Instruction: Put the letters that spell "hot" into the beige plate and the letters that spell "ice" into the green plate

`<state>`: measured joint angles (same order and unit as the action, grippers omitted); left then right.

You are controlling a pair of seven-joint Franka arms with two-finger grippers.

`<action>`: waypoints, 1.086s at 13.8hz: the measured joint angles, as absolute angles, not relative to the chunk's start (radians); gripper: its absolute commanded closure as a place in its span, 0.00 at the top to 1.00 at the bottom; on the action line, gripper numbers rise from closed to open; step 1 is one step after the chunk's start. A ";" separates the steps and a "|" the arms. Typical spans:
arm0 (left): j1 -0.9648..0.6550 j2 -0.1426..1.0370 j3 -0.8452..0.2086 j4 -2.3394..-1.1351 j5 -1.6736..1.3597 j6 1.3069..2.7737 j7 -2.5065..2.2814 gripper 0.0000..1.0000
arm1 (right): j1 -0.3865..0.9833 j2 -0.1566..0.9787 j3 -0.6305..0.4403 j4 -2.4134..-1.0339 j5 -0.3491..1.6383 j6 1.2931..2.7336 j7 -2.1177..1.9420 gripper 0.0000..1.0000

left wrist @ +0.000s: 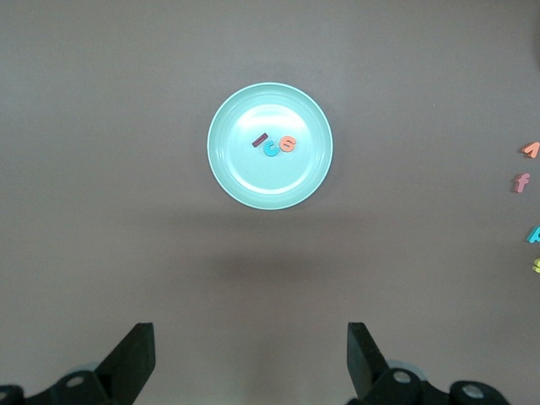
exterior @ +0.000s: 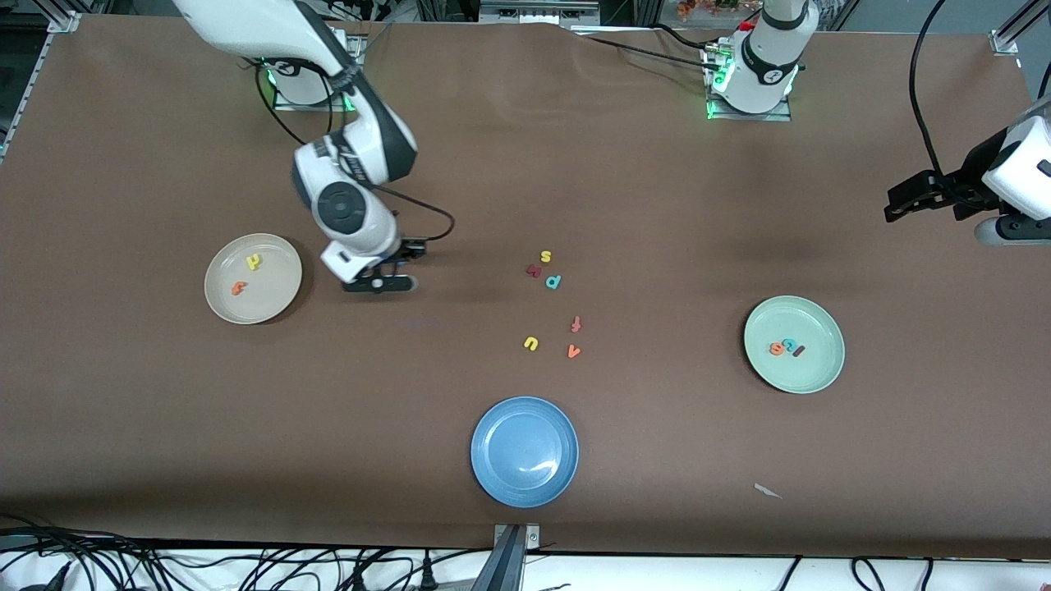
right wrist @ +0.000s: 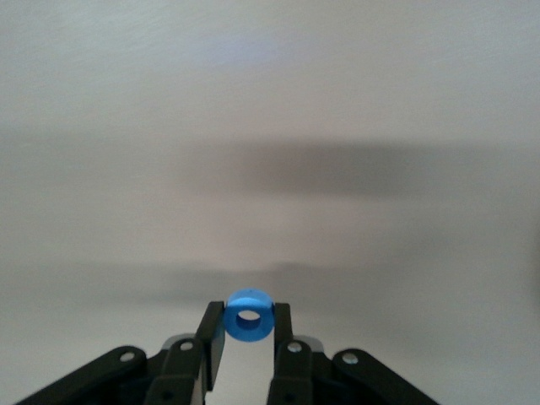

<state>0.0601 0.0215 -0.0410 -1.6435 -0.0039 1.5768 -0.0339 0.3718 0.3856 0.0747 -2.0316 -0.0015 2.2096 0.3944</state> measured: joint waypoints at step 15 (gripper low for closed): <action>0.060 0.022 -0.041 -1.644 -0.004 1.578 -0.033 1.00 | 0.306 0.453 -0.256 -2.056 -0.001 2.220 -0.055 0.90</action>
<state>0.0603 0.0218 -0.0414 -1.6443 -0.0039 1.5784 -0.0333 0.3057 0.4528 -0.2565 -2.0561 -0.0009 2.2203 -0.0545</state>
